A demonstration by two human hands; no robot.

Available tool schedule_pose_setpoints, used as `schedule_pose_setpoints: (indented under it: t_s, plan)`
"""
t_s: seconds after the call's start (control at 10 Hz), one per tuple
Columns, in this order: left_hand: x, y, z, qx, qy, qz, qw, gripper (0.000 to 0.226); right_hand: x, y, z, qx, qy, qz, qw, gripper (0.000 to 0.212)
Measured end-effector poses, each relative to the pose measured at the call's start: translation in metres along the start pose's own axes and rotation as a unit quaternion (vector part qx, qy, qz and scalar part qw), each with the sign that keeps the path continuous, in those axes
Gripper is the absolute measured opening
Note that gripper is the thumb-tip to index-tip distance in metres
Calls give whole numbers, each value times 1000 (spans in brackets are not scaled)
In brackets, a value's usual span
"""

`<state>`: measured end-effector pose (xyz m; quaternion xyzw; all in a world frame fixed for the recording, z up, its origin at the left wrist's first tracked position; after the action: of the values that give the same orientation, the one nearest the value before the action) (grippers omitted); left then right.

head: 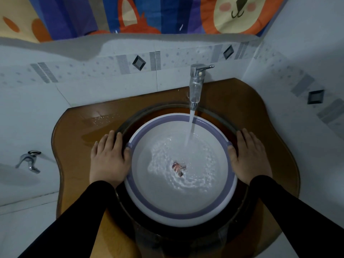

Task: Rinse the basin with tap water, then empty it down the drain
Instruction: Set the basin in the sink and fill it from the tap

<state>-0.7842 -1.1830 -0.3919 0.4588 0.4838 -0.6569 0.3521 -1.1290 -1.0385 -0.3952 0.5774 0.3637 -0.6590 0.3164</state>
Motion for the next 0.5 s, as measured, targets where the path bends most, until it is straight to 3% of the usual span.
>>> schedule_pose_setpoints:
  t_s: [0.5]
  plan:
    - [-1, -1, 1, -3, 7, 6, 1000, 65, 1, -1, 1, 2, 2, 2, 1000, 68]
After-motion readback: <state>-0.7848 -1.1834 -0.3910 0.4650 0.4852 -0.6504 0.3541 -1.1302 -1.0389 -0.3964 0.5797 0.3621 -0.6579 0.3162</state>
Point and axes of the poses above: each hand's wrist, its own z-axis towards the middle knuckle, its own x-axis out of the palm, y = z × x, the point moved 1 cm from there along z, towards the middle knuckle, and after that the axes turned 9 degrees about -z, right-handed, at the moved point
